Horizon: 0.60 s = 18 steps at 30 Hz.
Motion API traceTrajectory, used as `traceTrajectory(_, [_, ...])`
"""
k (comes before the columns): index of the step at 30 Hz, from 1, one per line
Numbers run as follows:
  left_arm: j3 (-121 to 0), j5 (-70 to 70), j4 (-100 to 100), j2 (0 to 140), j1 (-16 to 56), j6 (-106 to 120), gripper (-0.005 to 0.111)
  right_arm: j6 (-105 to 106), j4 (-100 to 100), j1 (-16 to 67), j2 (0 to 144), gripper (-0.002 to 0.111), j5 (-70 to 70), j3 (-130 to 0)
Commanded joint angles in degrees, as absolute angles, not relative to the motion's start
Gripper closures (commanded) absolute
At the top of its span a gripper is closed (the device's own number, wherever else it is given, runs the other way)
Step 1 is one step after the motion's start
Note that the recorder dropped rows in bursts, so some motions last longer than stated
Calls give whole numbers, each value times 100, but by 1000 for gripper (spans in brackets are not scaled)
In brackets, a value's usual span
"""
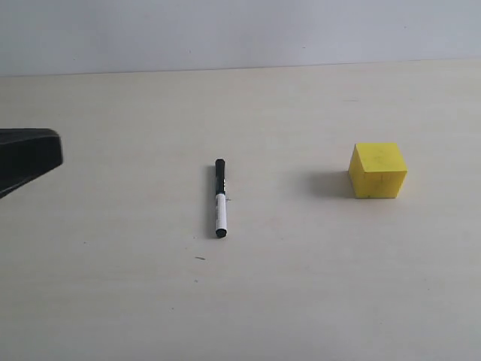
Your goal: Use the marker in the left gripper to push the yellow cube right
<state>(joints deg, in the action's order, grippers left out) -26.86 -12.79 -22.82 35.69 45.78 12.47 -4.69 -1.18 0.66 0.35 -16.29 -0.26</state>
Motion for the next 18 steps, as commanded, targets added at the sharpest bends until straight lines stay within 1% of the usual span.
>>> traceTrajectory(1, [-2638,-1524,-2243,2808,4603,1303,107,-450,-151,24,0,108,-1621,0])
traceTrajectory(8, [-2638,-1524,-2243,2314,4603,1307,107,-450,-151,24,0,108,-1621,0])
traceTrajectory(16, [-2638,-1524,-2243,2315,4603,1307,107,-450,-151,24,0,108,-1621,0])
traceTrajectory(18, [-2638,-1524,-2143,2302,4443,1424,107,-450,-151,24,0,108,-1621,0])
